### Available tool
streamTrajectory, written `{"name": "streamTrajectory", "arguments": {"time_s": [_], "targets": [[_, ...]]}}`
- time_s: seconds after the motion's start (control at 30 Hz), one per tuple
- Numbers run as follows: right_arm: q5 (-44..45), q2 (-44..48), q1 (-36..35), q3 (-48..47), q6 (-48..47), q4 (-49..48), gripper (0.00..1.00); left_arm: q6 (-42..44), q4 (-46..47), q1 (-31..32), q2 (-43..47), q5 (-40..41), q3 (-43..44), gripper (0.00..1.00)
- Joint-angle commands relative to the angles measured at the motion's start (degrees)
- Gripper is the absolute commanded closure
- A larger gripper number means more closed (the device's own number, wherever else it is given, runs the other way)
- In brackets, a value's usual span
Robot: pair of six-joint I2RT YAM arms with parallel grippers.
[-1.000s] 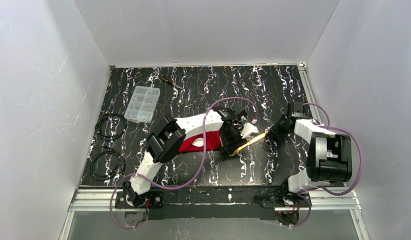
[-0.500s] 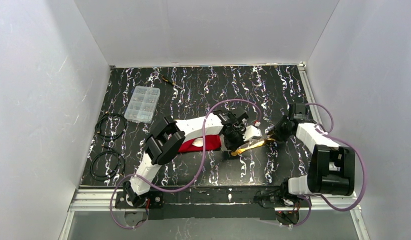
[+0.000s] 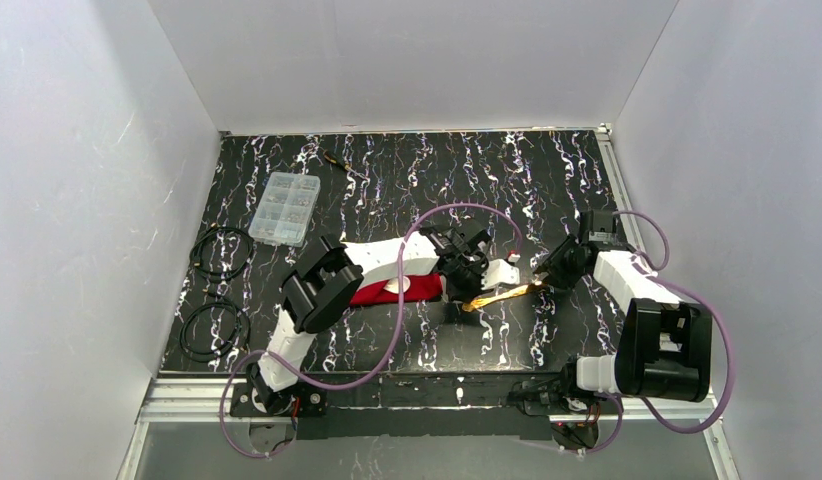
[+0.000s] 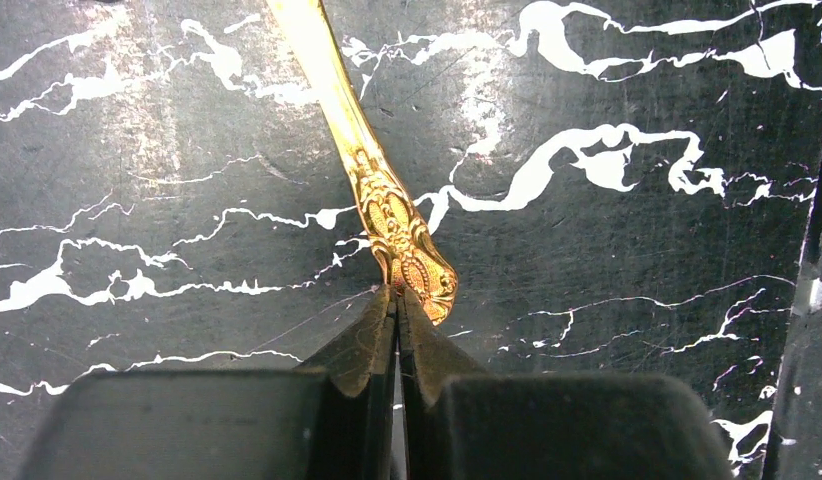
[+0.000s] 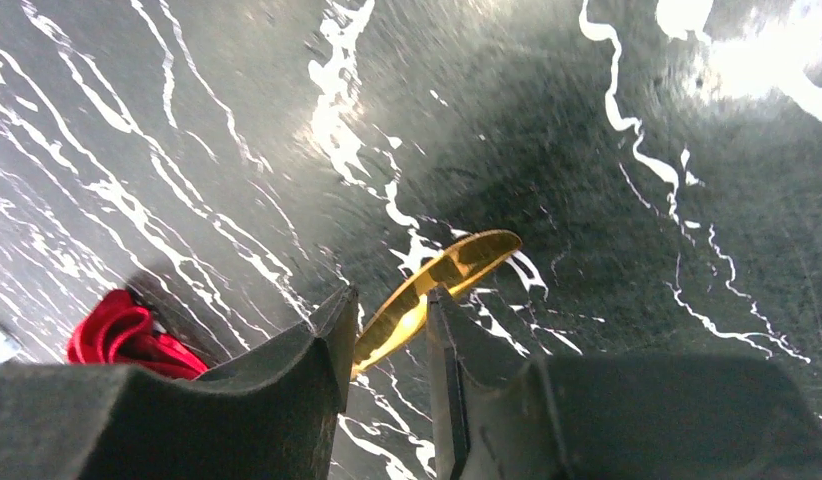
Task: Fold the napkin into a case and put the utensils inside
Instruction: Move the knife to the corner of the board.
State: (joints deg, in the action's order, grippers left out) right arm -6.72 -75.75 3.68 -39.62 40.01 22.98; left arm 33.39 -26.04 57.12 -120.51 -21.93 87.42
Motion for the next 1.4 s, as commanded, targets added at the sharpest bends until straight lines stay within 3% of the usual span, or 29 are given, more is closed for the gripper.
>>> {"name": "streamTrajectory", "arguments": {"time_s": [0.0, 0.27, 0.6, 0.93, 1.2, 1.37], "targets": [[-1.8, 0.9, -0.8, 3.0, -1.0, 1.4, 0.60, 2.5, -7.9, 0.4, -3.5, 1.9, -5.8, 1.00], [-1.2, 1.5, -3.6, 6.3, 0.1, -0.3, 0.60, 2.2, -6.5, 0.5, 0.7, -0.8, -11.1, 1.00], [5.6, -4.8, -18.0, -1.3, 3.8, -1.4, 0.52, 2.5, -9.1, 0.5, 5.6, -2.4, -10.7, 1.00], [6.4, -7.5, -24.5, -4.6, 6.1, 0.2, 0.51, 4.6, -2.5, 1.4, 12.7, 1.2, -23.9, 1.00], [9.5, -4.6, -24.2, -4.4, 4.8, 3.7, 0.46, 8.8, 0.9, 2.6, 14.7, 7.4, -30.8, 1.00], [2.1, -4.3, -17.0, -2.2, -0.5, 0.5, 0.41, 8.5, 1.8, 3.0, 14.0, 8.5, -30.9, 1.00]]}}
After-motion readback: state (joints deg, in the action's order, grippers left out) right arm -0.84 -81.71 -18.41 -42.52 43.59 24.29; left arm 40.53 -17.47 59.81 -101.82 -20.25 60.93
